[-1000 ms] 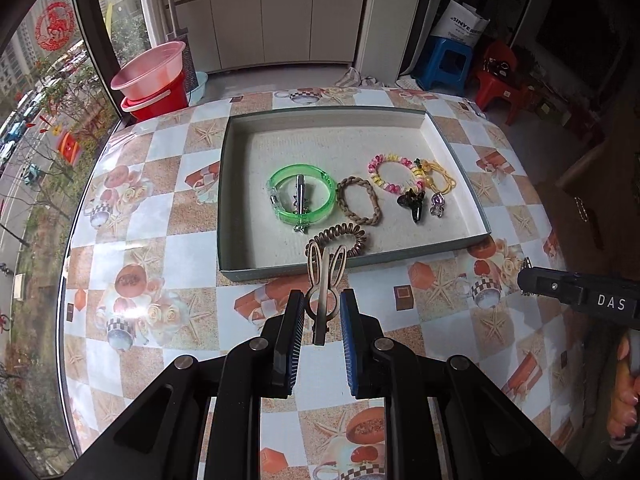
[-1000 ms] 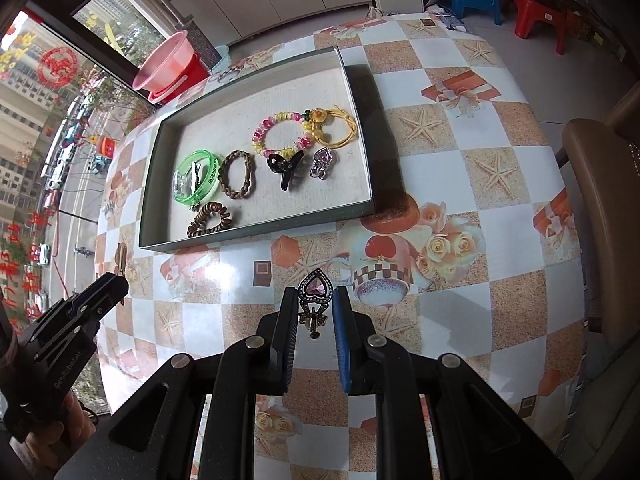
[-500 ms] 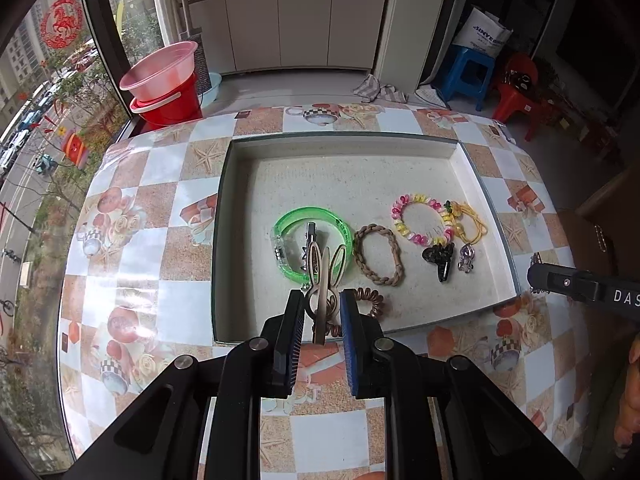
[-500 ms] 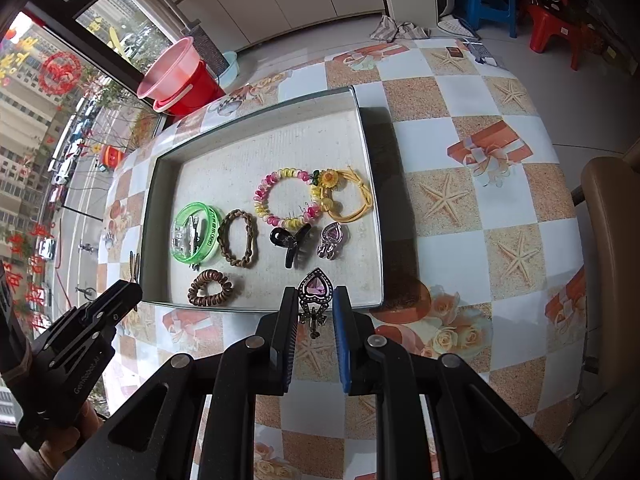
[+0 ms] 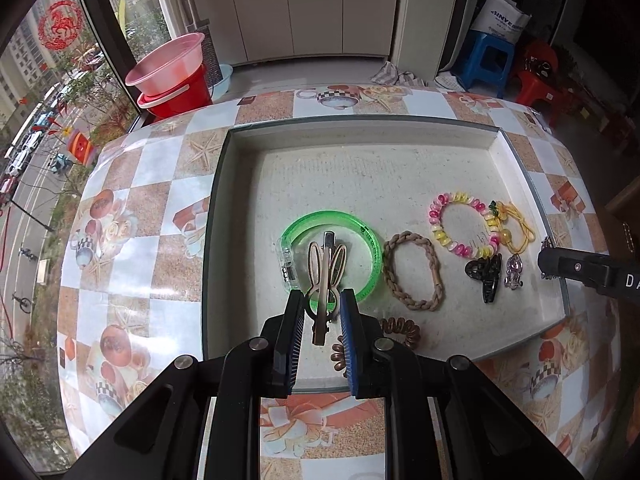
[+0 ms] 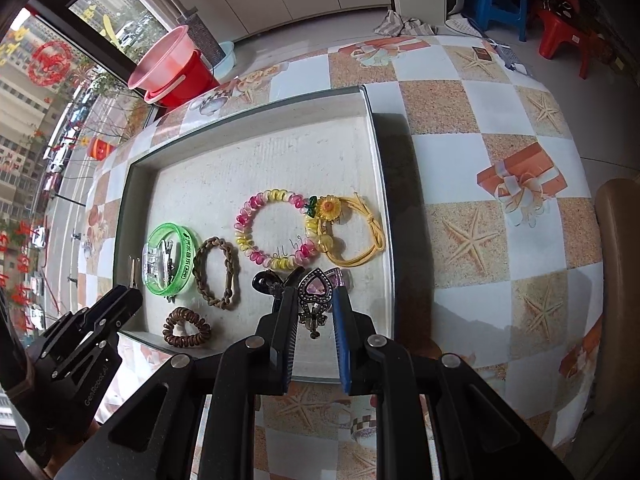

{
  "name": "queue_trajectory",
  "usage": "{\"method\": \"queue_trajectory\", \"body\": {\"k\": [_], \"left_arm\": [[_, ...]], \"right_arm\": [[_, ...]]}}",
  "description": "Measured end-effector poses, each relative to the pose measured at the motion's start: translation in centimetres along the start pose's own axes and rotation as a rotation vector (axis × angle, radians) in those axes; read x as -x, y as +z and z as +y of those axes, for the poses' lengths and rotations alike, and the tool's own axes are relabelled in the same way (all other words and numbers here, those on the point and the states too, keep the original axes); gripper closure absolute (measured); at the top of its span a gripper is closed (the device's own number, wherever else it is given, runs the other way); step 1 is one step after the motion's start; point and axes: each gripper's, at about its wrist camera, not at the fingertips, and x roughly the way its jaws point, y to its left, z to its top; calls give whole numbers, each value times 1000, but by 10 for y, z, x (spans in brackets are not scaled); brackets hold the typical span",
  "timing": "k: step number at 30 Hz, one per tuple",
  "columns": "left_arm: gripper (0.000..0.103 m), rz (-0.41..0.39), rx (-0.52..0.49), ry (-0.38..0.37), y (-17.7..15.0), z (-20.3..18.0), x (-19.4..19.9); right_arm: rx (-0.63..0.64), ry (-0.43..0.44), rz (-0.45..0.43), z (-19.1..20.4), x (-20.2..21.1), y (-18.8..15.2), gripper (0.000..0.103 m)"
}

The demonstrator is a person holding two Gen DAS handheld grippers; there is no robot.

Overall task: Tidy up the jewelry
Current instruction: 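Carry the bunny clip into the tray with the left tool while the right tool carries the pendant there, then open the left tool to release the bunny clip while the right tool releases the pendant in the tray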

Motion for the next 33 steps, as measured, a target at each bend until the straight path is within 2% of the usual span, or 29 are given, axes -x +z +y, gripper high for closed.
{"method": "queue_trajectory", "body": {"k": [9, 15, 25, 27, 31, 33], "left_arm": [[72, 23, -3, 7, -1, -2, -19], [72, 8, -32, 23, 0, -9, -20], [71, 11, -36, 26, 1, -11, -19], [71, 14, -32, 27, 1, -11, -19], [71, 16, -34, 28, 1, -11, -18], [71, 16, -38, 29, 0, -12, -17]], "right_arm": [[25, -20, 14, 1, -21, 10, 84], [16, -27, 35, -4, -34, 10, 84], [22, -24, 41, 0, -36, 10, 83], [23, -20, 46, 2, -38, 10, 80], [25, -14, 44, 4, -37, 9, 64], [28, -9, 41, 6, -36, 9, 63]]}}
